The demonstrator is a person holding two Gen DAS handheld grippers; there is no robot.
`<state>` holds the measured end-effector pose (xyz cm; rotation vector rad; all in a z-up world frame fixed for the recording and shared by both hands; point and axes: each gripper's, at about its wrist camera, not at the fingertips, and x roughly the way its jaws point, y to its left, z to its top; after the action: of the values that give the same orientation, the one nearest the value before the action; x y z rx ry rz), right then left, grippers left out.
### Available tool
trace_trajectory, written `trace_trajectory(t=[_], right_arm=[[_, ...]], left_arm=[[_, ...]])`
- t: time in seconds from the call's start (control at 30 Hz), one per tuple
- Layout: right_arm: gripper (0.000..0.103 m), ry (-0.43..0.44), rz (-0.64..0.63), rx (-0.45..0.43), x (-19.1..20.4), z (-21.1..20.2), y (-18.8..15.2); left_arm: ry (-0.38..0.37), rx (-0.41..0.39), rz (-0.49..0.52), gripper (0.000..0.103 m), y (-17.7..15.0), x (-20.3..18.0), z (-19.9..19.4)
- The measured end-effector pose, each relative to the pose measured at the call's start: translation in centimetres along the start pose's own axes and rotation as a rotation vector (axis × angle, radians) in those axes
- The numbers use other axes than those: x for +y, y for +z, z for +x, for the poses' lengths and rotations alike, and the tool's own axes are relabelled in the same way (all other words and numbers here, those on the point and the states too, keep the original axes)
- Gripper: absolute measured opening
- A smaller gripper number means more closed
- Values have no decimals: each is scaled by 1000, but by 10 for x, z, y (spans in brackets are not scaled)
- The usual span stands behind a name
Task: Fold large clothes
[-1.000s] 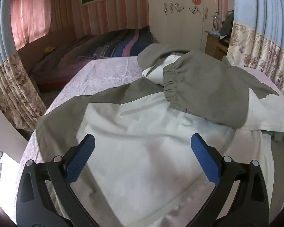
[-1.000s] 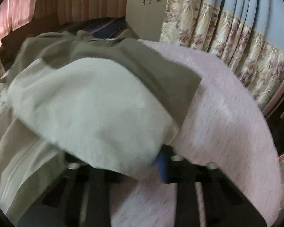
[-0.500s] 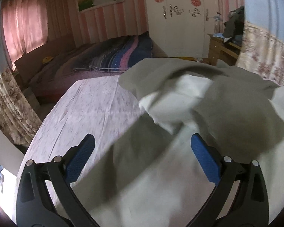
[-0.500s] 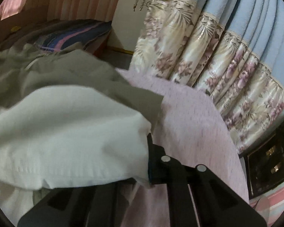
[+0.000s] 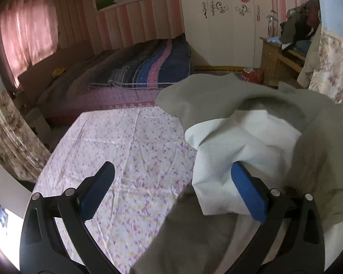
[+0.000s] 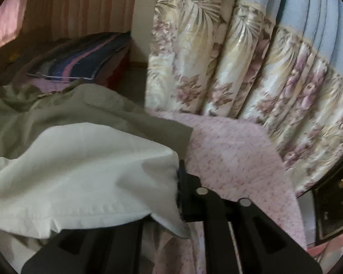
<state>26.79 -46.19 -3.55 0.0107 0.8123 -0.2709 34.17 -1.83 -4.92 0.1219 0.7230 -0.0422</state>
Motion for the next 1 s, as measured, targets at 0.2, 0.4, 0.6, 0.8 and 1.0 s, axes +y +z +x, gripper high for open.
trace_trajectory(t=[0.2, 0.4, 0.6, 0.8, 1.0], right_arm=[[83, 128, 107, 23, -28, -73, -52], [85, 248, 140, 69, -22, -135, -136], [85, 257, 114, 116, 9, -145, -185], [62, 303, 113, 120, 20, -134, -195], [6, 280, -16, 76, 40, -141, -186]], left_arm=[[-25, -4, 57, 100, -47, 27, -59], [-41, 79, 79, 100, -112, 66, -102], [-11, 188, 80, 100, -151, 75, -94], [-65, 232, 35, 100, -162, 83, -85], [-152, 232, 8, 74, -162, 82, -87]])
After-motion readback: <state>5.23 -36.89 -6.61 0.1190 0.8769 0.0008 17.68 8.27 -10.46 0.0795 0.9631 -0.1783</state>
